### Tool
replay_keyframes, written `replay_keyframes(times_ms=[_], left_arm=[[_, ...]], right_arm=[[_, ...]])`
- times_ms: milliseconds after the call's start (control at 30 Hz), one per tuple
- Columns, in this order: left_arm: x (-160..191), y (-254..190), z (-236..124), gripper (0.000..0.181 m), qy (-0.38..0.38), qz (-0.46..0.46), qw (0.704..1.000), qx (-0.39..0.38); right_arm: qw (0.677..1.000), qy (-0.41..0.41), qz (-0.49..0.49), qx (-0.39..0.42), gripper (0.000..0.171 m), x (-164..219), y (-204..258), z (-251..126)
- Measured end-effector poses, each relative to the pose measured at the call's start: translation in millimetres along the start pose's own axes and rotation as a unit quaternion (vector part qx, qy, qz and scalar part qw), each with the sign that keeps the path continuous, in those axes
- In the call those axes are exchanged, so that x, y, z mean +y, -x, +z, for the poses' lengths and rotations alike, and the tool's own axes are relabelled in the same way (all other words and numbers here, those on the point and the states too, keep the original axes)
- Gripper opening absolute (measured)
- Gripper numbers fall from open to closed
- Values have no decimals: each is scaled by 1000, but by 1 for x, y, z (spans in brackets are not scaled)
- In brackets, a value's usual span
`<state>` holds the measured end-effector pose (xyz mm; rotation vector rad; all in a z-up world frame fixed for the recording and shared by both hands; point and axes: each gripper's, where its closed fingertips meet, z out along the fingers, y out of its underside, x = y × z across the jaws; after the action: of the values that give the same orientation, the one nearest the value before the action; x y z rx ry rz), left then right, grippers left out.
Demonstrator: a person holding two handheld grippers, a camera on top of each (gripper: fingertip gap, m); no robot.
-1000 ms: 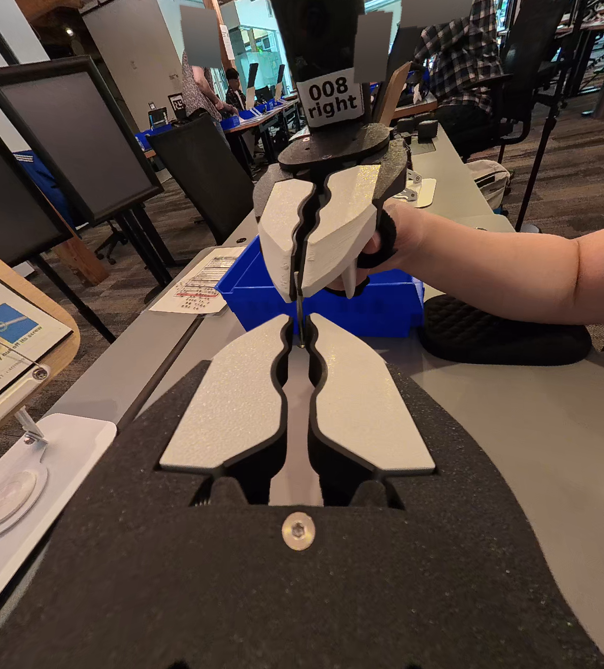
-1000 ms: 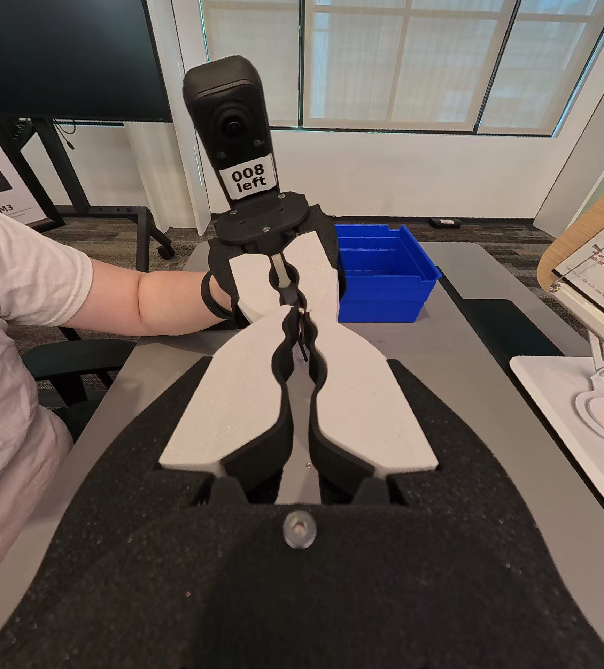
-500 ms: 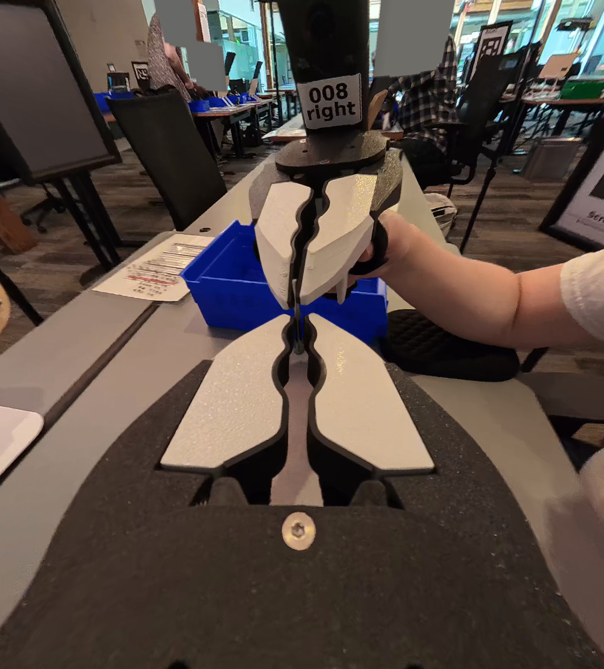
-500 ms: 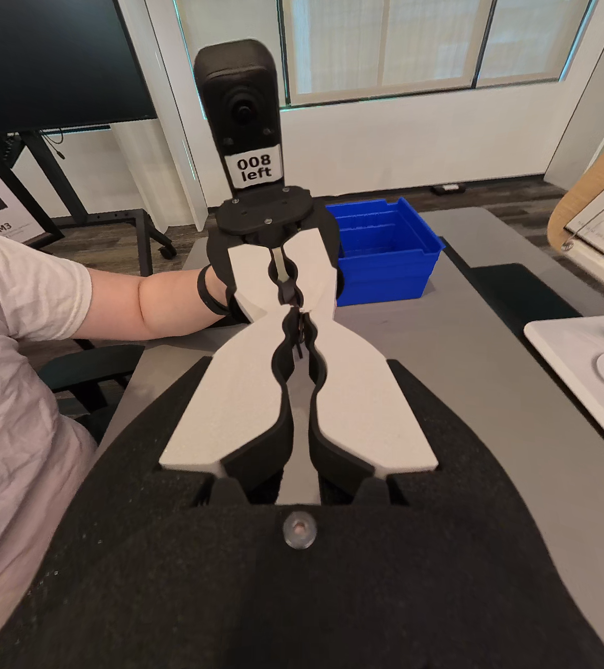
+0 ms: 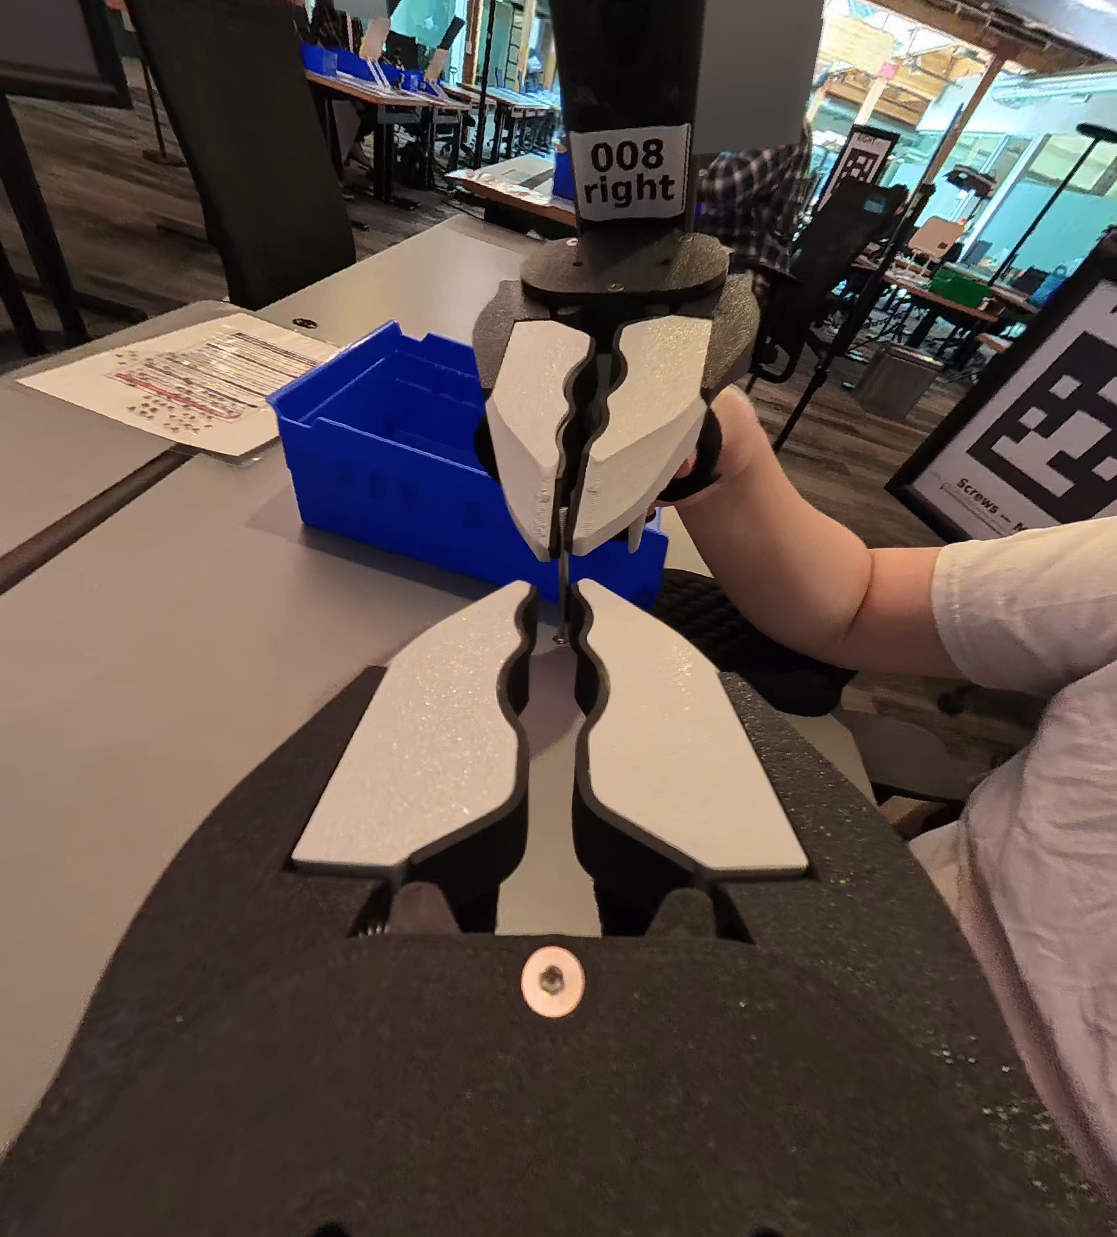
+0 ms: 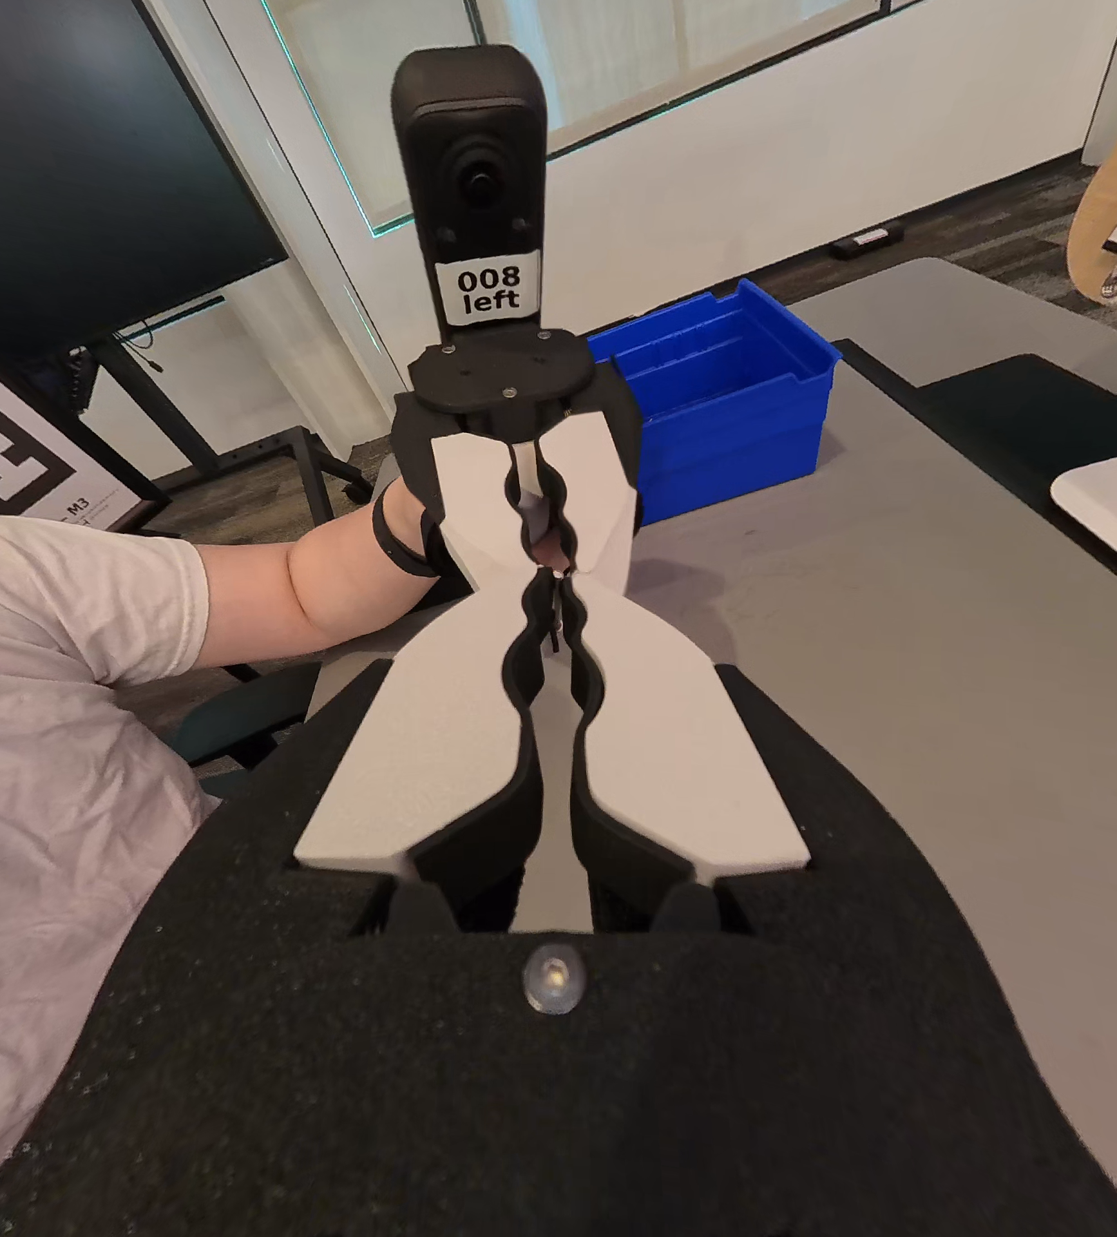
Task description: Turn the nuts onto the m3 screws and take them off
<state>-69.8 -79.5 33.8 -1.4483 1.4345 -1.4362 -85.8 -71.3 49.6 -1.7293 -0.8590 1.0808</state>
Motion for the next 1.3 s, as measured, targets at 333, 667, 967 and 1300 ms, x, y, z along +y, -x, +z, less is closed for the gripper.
replay_keyframes(times_ms=[333, 667, 967, 1300], left_arm=[[12, 0, 3, 2, 26, -40, 998, 30], [15, 3, 5, 2, 33, -32, 999, 23], [-3, 26, -24, 2, -1, -9, 999, -46], [-33, 87, -124, 2, -29, 64, 947, -313]], right_arm=[[1000, 22, 21, 0, 3, 10, -5, 4], [1000, 28, 14, 6, 3, 12, -7, 4], [992, -30, -101, 63, 22, -14, -6, -6], [933, 337, -106, 74, 12, 139, -46, 47]])
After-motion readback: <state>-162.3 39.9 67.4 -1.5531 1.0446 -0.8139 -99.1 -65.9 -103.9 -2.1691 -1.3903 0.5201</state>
